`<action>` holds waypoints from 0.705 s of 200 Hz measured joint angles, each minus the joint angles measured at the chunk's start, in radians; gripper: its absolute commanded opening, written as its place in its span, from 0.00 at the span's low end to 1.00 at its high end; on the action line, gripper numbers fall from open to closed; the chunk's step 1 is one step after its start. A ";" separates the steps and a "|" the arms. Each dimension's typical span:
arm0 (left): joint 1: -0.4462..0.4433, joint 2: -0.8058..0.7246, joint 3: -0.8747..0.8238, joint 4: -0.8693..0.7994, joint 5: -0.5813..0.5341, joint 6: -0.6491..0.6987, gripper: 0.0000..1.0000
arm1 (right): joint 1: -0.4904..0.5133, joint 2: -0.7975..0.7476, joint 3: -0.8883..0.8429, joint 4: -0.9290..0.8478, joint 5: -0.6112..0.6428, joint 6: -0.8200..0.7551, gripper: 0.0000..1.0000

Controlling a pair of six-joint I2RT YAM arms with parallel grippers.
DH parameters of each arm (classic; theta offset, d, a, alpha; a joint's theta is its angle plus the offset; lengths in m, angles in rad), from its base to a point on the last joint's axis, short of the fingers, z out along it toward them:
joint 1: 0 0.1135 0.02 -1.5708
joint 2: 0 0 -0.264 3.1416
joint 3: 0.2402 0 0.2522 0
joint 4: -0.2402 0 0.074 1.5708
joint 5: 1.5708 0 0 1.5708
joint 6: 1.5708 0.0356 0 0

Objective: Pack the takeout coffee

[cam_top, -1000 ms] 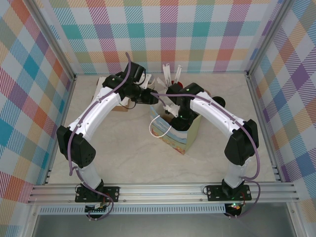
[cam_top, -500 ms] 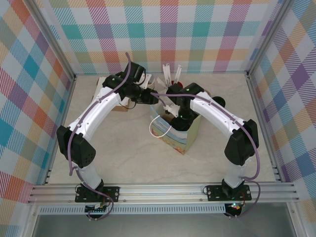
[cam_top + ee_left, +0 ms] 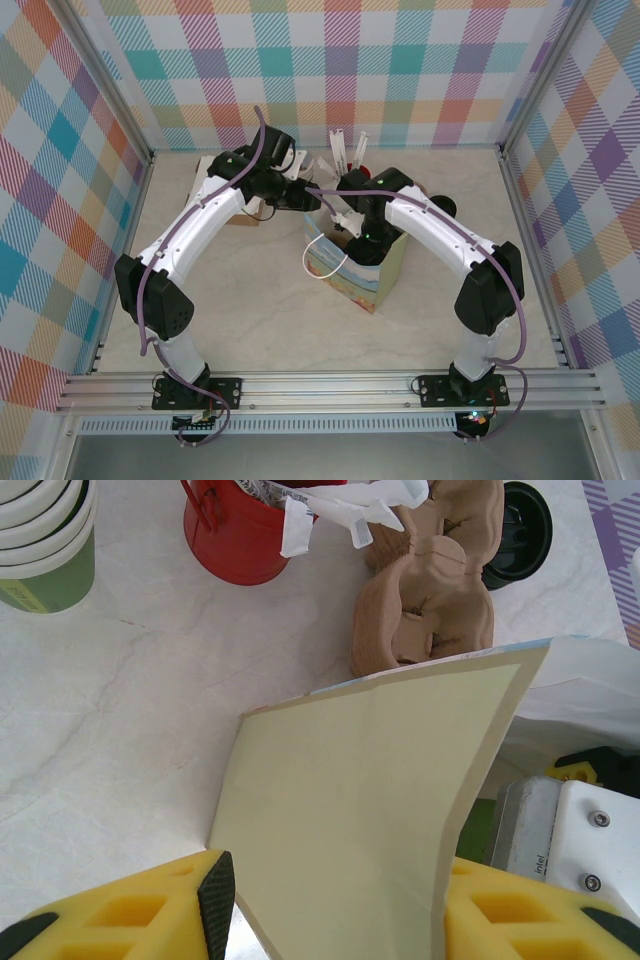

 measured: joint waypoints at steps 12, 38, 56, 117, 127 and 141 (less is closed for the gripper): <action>0.000 0.000 0.000 0.000 0.000 0.000 0.49 | 0.000 0.000 0.000 0.000 0.000 0.000 0.84; 0.000 0.000 0.000 0.000 0.000 0.000 0.49 | 0.000 0.000 0.000 -0.002 0.004 0.000 0.84; 0.000 0.000 0.000 0.000 0.000 0.000 0.49 | 0.000 0.000 0.000 -0.008 0.008 -0.001 0.84; 0.000 0.000 0.000 0.000 0.000 0.000 0.49 | 0.000 0.011 0.000 -0.024 0.019 -0.001 0.84; 0.000 0.000 0.000 0.000 0.000 0.000 0.49 | 0.000 0.013 0.000 -0.023 0.019 -0.001 0.84; 0.000 0.000 0.000 0.000 0.000 0.000 0.49 | 0.000 0.013 0.000 -0.023 0.019 -0.001 0.84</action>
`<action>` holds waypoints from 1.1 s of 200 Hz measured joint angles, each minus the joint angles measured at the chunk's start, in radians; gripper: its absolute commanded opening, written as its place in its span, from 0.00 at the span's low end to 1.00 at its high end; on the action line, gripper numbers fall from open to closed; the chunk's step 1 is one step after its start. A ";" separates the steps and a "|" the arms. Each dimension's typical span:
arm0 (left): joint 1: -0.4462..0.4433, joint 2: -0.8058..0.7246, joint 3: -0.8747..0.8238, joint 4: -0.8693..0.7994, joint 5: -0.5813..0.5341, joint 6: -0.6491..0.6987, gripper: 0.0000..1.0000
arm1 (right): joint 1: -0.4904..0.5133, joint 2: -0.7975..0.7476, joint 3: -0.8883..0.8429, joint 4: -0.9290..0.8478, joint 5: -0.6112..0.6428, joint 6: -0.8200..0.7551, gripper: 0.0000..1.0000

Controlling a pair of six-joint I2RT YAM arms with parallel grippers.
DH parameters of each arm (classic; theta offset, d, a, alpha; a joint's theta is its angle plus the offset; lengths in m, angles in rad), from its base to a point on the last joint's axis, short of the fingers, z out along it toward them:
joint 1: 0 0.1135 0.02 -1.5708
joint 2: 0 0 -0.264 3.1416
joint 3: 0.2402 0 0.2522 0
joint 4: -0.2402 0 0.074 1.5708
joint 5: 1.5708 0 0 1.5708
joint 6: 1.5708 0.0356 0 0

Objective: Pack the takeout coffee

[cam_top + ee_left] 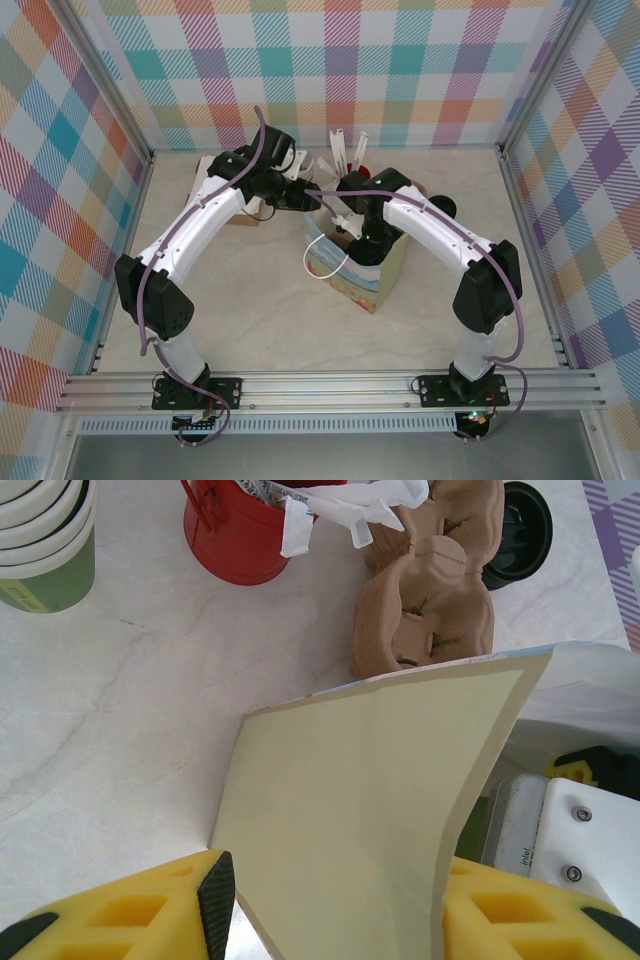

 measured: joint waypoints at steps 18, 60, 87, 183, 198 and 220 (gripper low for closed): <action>0.000 0.000 0.000 0.000 0.000 0.000 0.49 | -0.001 0.000 0.000 0.000 0.000 0.000 0.84; 0.000 0.000 0.000 0.000 0.000 0.000 0.49 | -0.001 0.000 0.000 0.000 -0.001 0.000 0.84; 0.000 0.000 0.000 0.000 0.000 0.000 0.49 | -0.001 0.000 0.000 0.001 -0.001 0.000 0.84; 0.000 0.000 0.000 0.000 0.000 0.000 0.49 | -0.006 0.000 0.000 0.002 -0.001 0.000 0.84; 0.000 0.000 0.000 0.000 0.000 0.000 0.49 | -0.006 0.000 0.000 0.005 -0.001 0.000 0.84; 0.000 0.000 0.000 0.000 0.000 0.000 0.49 | -0.008 0.000 0.000 0.013 -0.001 0.000 0.84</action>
